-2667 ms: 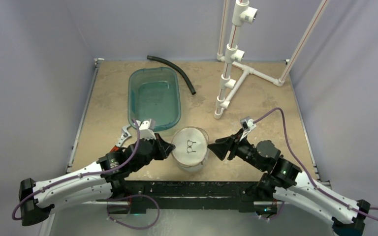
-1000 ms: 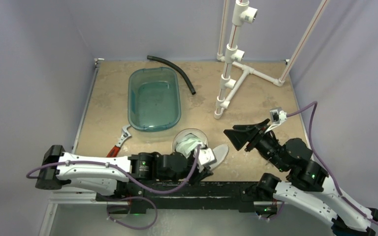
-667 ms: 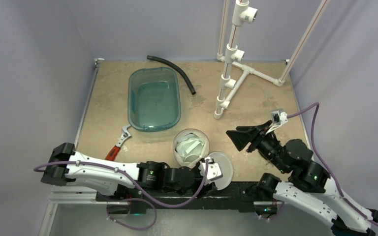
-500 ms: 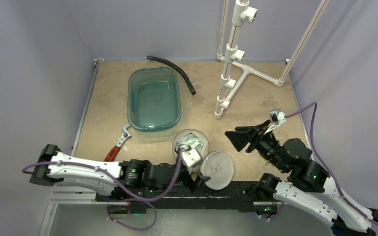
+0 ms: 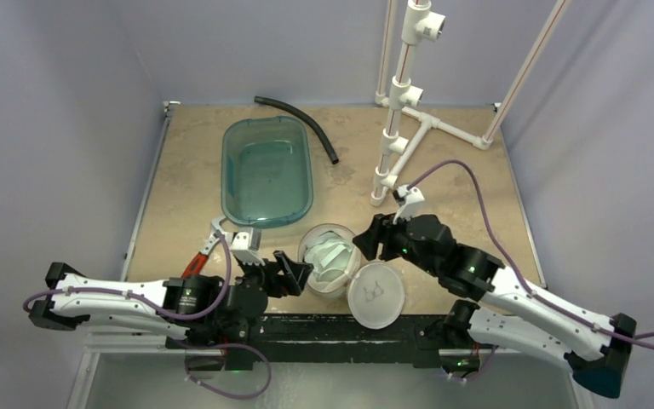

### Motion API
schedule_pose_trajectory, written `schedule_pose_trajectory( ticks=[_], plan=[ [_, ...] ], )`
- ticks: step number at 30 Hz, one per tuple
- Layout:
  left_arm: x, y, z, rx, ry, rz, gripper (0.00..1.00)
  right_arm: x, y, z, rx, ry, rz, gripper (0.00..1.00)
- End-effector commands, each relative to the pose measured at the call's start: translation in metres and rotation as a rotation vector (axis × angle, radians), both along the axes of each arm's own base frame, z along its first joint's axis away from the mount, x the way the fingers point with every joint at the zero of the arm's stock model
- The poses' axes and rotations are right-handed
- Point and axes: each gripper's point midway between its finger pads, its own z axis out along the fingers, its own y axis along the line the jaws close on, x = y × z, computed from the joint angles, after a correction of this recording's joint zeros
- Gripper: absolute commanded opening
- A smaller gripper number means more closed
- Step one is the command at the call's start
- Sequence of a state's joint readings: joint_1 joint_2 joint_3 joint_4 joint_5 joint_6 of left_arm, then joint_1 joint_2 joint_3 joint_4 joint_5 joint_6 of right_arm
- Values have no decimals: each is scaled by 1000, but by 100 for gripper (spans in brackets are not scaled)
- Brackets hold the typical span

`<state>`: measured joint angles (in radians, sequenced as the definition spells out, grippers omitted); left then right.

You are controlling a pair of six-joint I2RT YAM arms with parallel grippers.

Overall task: Unzip the laundry bag and remove the bra
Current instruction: Open the laundry bag at the center of the board.

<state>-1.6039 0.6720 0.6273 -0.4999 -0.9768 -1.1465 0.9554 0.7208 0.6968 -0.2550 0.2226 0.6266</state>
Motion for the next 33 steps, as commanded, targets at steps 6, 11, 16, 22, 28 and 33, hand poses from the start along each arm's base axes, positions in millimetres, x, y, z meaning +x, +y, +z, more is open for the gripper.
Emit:
schedule_pose_trajectory(
  ticks=[6,11,16,22,28,33],
  plan=[
    [3,5,-33,-76,109,85,84,22,10,-32,-119,80,-85,61],
    [11,-10,-56,-42,160,34,80,20,8,-54,-159,116,-86,56],
    [19,-20,-57,-54,170,12,69,21,11,-62,-173,120,-80,47],
    [20,-24,-60,-8,169,1,59,24,18,-74,-210,140,-60,38],
    [21,-24,-65,-6,168,9,44,28,9,-61,-239,114,-94,5],
    [26,-33,-63,-43,146,11,26,35,-11,-44,-326,65,-142,0]
  ],
)
